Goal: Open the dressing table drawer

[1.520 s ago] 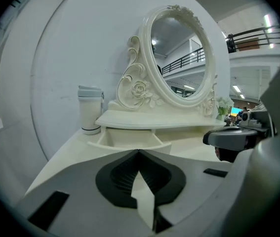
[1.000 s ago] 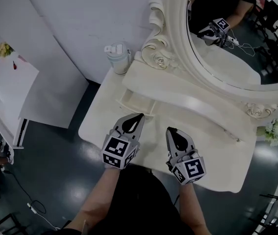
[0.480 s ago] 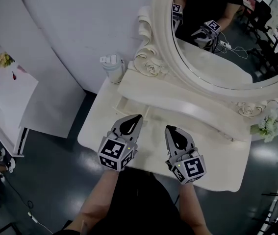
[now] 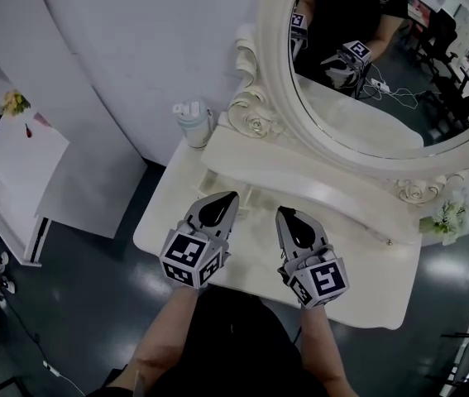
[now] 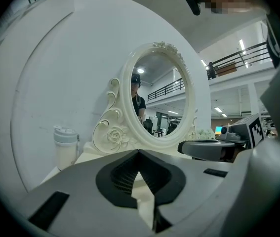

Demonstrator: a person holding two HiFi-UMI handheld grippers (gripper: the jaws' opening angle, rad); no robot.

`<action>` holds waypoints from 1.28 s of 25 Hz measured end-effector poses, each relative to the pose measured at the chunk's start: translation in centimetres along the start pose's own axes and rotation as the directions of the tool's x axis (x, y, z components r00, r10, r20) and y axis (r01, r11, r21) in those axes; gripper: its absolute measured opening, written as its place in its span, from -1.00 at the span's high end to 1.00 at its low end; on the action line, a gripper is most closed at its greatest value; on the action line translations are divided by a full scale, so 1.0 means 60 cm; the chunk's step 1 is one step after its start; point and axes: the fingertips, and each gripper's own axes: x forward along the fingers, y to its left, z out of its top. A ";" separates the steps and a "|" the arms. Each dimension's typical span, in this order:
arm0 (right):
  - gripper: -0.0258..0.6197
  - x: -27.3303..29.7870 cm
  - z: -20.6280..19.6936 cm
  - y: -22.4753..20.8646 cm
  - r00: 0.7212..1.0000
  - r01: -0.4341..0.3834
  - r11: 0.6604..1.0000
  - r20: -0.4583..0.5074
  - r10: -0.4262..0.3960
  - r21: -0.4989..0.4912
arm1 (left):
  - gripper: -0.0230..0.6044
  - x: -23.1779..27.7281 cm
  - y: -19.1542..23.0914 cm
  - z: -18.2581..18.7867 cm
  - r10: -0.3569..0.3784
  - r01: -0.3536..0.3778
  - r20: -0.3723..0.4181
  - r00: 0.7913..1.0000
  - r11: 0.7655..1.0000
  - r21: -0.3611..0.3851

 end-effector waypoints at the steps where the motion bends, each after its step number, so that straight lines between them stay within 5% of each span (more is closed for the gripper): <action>1: 0.91 0.003 0.005 0.001 1.000 -0.005 1.000 0.005 0.005 -0.002 | 0.92 -0.002 0.003 0.006 0.003 -0.003 0.007 1.000 1.000 0.000; 32: 0.91 0.061 0.071 0.023 0.993 -0.100 0.995 0.067 0.101 -0.022 | 0.92 -0.021 0.061 0.087 0.071 -0.070 0.103 0.992 0.998 -0.007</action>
